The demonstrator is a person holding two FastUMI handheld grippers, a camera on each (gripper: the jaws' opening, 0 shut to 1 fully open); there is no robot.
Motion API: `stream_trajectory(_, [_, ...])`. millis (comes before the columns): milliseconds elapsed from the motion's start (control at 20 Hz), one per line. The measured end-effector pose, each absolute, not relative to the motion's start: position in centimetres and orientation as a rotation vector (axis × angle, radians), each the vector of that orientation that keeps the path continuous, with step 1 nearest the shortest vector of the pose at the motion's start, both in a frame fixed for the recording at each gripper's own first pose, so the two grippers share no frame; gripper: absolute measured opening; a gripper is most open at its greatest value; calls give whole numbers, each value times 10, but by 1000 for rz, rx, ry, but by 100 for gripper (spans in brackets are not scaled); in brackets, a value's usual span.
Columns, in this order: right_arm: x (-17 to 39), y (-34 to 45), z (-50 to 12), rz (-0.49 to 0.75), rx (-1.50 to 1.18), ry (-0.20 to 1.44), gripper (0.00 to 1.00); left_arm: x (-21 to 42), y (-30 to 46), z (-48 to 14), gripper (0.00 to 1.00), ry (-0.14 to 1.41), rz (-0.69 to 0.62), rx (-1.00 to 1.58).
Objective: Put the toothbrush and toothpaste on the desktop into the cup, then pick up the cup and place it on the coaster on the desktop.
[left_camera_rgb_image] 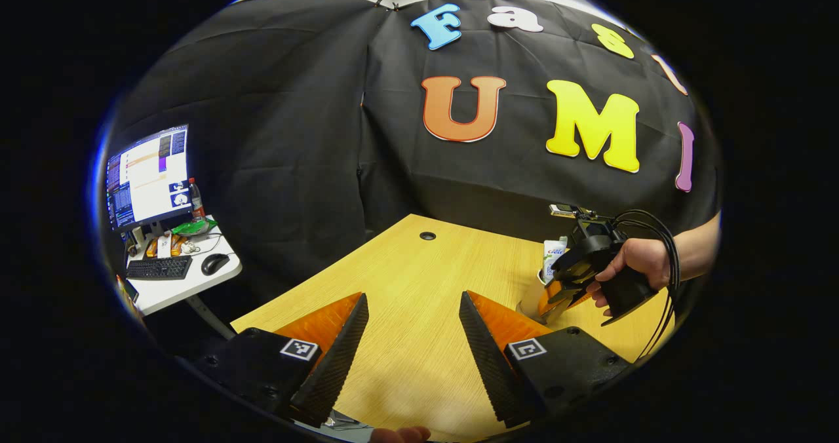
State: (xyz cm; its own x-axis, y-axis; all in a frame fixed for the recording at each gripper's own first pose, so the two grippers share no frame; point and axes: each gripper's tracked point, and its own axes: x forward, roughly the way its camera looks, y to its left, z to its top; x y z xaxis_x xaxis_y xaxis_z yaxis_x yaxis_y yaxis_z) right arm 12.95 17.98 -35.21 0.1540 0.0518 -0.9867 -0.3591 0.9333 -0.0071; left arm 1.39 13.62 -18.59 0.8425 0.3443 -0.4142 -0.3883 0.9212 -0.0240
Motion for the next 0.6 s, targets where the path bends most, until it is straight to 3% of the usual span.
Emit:
stream_trajectory(350, [108,170,-326,274,-203,1347,89,20,126,-177,89,402,335,-72])
stream_trajectory(600, [77,149,-286,244,-93,1292,93,34,105,-161,89,370,257,-46])
